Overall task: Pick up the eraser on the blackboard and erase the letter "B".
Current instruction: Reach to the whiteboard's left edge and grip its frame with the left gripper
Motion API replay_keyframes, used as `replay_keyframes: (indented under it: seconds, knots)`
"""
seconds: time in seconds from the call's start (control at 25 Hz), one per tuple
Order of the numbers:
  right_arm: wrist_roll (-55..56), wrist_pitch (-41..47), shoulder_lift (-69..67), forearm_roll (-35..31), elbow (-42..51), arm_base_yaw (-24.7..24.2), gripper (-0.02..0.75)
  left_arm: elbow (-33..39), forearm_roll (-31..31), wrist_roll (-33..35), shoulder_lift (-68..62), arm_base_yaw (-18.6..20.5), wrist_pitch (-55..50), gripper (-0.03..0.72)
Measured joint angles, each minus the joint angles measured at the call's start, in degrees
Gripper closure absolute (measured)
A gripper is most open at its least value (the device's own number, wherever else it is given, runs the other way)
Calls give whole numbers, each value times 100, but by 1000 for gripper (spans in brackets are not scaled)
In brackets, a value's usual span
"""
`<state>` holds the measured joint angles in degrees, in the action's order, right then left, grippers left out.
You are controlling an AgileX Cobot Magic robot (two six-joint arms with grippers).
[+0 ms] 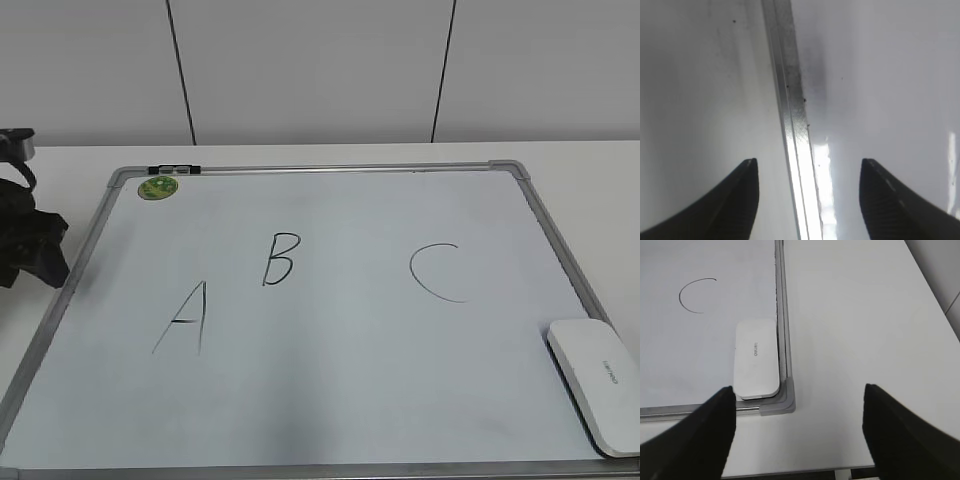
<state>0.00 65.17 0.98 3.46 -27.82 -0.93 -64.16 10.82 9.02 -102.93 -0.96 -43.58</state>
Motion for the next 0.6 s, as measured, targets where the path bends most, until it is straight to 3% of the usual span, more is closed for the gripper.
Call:
replay_keyframes:
  seconds: [0.24, 0.6]
  knots:
    - [0, 0, 0, 0, 0, 0, 151, -273, -37, 11, -215, 0, 198, 283]
    - [0, 0, 0, 0, 0, 0, 151, -950, -72, 20, -811, 0, -64, 295]
